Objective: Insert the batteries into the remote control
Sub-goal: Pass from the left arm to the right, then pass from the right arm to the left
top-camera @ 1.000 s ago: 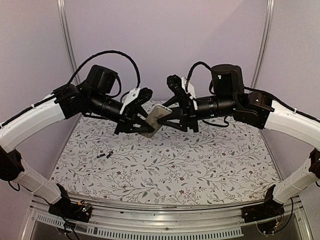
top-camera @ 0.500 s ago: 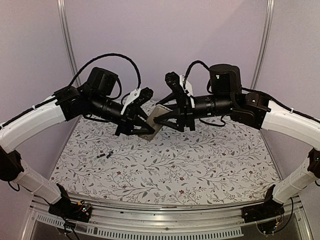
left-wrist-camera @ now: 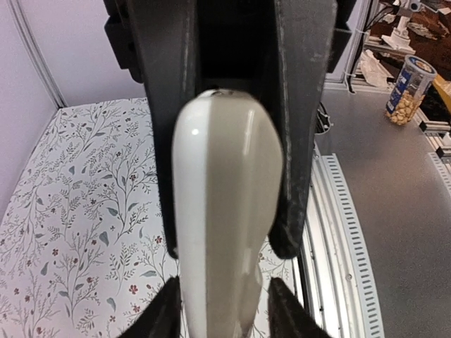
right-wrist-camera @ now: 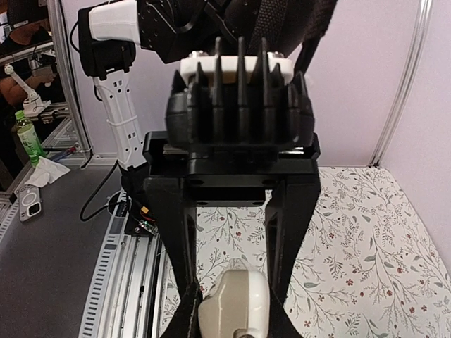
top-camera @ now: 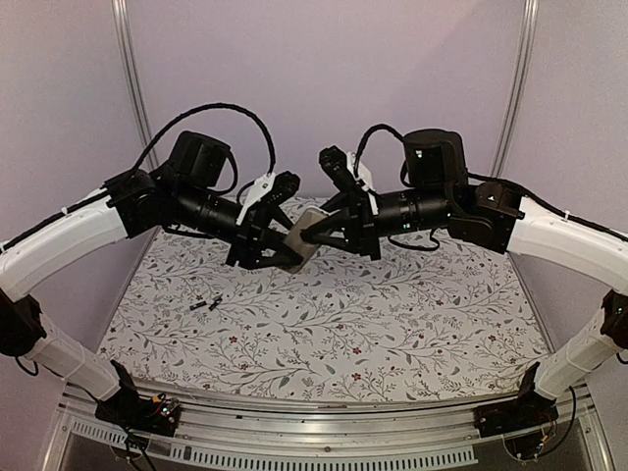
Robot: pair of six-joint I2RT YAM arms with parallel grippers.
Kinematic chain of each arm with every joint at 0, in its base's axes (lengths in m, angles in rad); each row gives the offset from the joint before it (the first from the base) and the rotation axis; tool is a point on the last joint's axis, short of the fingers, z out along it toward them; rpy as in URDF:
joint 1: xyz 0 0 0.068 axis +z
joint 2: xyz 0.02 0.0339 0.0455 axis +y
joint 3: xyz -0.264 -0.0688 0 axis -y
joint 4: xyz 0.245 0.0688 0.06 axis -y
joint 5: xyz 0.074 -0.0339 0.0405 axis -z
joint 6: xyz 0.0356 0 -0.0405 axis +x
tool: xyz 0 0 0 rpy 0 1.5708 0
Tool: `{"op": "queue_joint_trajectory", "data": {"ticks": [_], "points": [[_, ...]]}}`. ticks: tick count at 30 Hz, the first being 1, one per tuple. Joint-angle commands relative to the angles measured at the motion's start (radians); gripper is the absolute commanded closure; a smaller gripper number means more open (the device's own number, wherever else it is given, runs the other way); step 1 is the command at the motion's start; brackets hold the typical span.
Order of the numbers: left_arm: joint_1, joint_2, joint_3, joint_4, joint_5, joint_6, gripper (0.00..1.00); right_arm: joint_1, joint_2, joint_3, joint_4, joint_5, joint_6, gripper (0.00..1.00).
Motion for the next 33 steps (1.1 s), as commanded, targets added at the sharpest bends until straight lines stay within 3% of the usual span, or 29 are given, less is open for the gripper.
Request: {"op": "queue_joint_trajectory", "data": {"ticks": [1, 4, 5, 11, 15, 18, 22, 29, 33], "points": [[-0.006, -0.058, -0.032, 0.076, -0.078, -0.008, 0.28, -0.014, 0.002, 0.027, 0.004, 0.001, 0.039, 0.89], [-0.005, -0.141, -0.13, 0.204, -0.158, 0.045, 0.15, -0.027, -0.012, 0.019, 0.046, 0.015, 0.111, 0.93], [-0.006, -0.182, -0.182, 0.272, -0.188, 0.073, 0.12, -0.03, -0.018, 0.014, 0.065, 0.034, 0.135, 0.9], [-0.051, -0.472, -0.642, 0.804, -0.324, 0.397, 0.08, -0.062, -0.101, -0.108, 0.353, 0.071, 0.416, 0.92], [-0.095, -0.49, -0.795, 1.126, -0.488, 0.525, 0.06, -0.063, -0.14, -0.173, 0.533, 0.024, 0.525, 0.91], [-0.106, -0.444, -0.824, 1.341, -0.546, 0.569, 0.05, -0.063, -0.137, -0.208, 0.649, -0.02, 0.596, 0.91], [-0.111, -0.387, -0.843, 1.512, -0.505, 0.633, 0.03, -0.063, -0.123, -0.225, 0.735, -0.044, 0.645, 0.88], [-0.113, -0.33, -0.825, 1.634, -0.416, 0.662, 0.02, -0.063, -0.098, -0.213, 0.766, -0.096, 0.666, 0.9], [-0.123, -0.322, -0.82, 1.63, -0.332, 0.671, 0.07, -0.064, -0.091, -0.21, 0.768, -0.103, 0.672, 0.9]]}}
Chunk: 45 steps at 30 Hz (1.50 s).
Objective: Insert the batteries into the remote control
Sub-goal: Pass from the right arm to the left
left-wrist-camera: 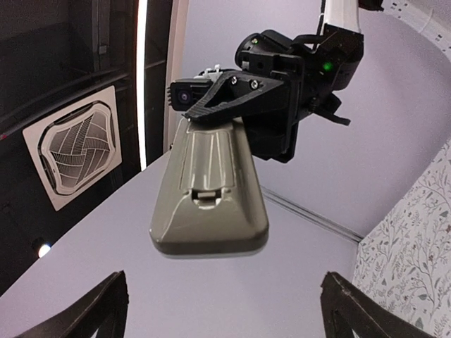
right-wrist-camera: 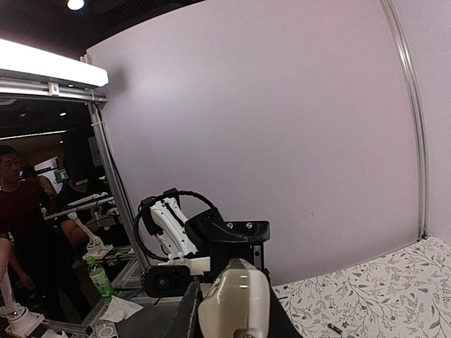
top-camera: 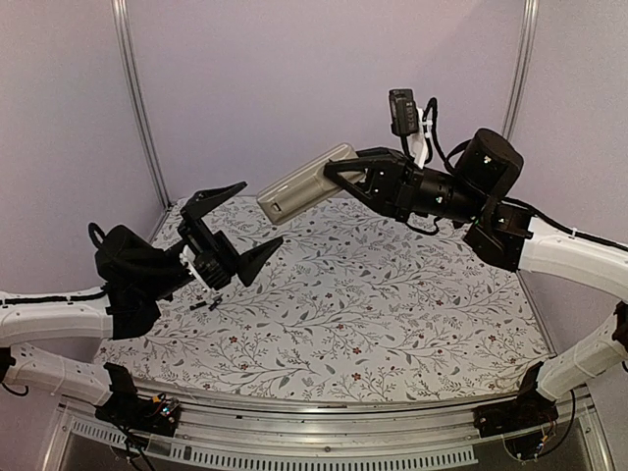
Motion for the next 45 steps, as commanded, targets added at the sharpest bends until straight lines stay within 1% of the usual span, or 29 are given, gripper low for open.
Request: {"op": "queue_joint_trajectory", "data": {"ticks": [1, 3, 7, 11, 16, 19, 24, 27, 30, 33, 37, 42, 45], "points": [[-0.03, 0.025, 0.027, 0.059, 0.072, 0.018, 0.09, -0.002, 0.022, 0.007, 0.045, -0.029, 0.024, 0.9], [-0.048, 0.052, 0.069, 0.05, 0.023, 0.001, 0.11, -0.002, 0.026, 0.009, 0.046, -0.03, 0.024, 0.91], [-0.06, 0.075, 0.1, 0.024, 0.036, 0.005, 0.14, -0.002, 0.034, 0.008, 0.045, -0.034, 0.024, 0.91], [-0.066, 0.091, 0.124, 0.006, -0.011, -0.019, 0.21, -0.002, 0.038, 0.009, 0.049, -0.044, 0.029, 0.91], [-0.067, 0.086, 0.116, -0.01, 0.008, -0.006, 0.24, -0.002, 0.037, 0.003, 0.058, -0.051, 0.036, 0.91], [-0.068, 0.09, 0.124, -0.022, 0.006, -0.009, 0.31, -0.002, 0.042, 0.003, 0.07, -0.06, 0.04, 0.92], [-0.075, 0.088, 0.125, -0.023, 0.013, -0.007, 0.38, -0.002, 0.047, 0.002, 0.075, -0.06, 0.047, 0.92], [-0.081, 0.088, 0.123, -0.02, 0.002, -0.007, 0.39, -0.002, 0.048, -0.001, 0.074, -0.055, 0.048, 0.92], [-0.087, 0.086, 0.113, -0.014, -0.009, 0.002, 0.33, -0.002, 0.047, -0.007, 0.072, -0.044, 0.047, 0.93], [-0.09, 0.087, 0.111, -0.002, -0.003, 0.005, 0.34, -0.002, 0.047, -0.008, 0.072, -0.042, 0.04, 0.93], [-0.091, 0.092, 0.118, -0.003, -0.001, 0.005, 0.41, -0.002, 0.048, -0.006, 0.072, -0.042, 0.038, 0.93], [-0.092, 0.092, 0.119, 0.0, 0.001, 0.003, 0.59, -0.002, 0.053, -0.011, 0.069, -0.039, 0.038, 0.94], [-0.093, 0.09, 0.115, 0.002, -0.008, 0.003, 0.72, -0.003, 0.052, -0.016, 0.063, -0.027, 0.037, 0.93]]}}
